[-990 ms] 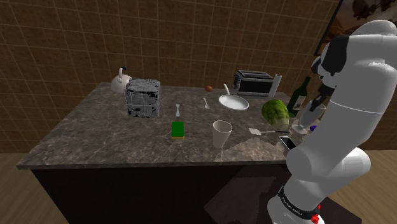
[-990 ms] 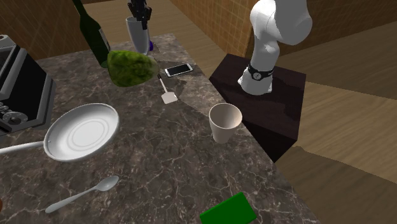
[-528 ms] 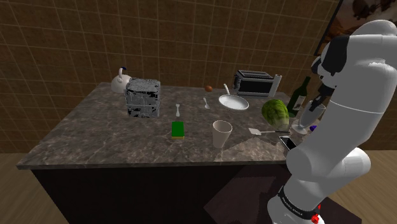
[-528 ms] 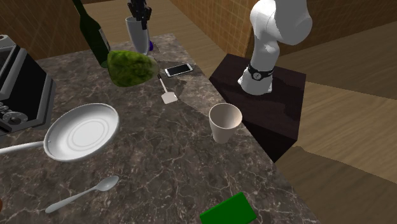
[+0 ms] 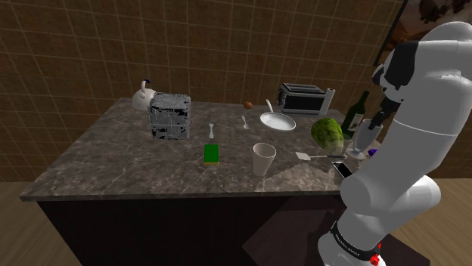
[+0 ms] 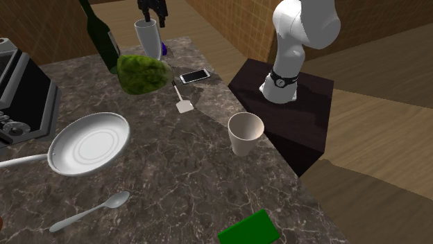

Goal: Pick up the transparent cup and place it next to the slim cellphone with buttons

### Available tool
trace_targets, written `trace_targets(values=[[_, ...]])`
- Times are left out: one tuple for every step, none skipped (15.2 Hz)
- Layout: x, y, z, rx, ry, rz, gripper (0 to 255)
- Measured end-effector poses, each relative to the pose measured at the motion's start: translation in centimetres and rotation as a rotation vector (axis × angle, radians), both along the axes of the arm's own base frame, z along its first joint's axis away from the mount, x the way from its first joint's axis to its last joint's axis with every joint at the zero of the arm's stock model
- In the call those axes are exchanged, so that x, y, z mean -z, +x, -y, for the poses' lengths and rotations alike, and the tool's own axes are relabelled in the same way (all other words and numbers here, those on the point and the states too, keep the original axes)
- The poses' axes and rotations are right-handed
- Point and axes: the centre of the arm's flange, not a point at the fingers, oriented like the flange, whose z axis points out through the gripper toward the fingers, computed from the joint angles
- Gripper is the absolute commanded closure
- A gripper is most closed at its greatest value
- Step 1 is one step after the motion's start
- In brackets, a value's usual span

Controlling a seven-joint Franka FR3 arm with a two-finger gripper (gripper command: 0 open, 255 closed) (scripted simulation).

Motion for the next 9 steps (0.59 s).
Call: trace_targets(values=[[-1.1,-0.1,-0.2,0.0,0.0,0.001,0],[-2.4,-0.2,-0.2,0.0,-0.001,0.001,0],[-3.0,-0.3,-0.1,0.001,-0.001,0.0,0],[-3.2,-0.3,-0.1,0.001,-0.001,0.0,0],[-3.3,-0.3,-0.1,0.0,0.0,0.0,0],[-3.4,-0.3,-0.1,0.0,0.0,0.0,0],[-3.4,-0.3,-0.1,0.0,0.0,0.0,0],[-3.4,-0.3,-0.1,0.0,0.0,0.0,0],[-3.4,-0.3,-0.1,0.0,0.0,-0.001,0]])
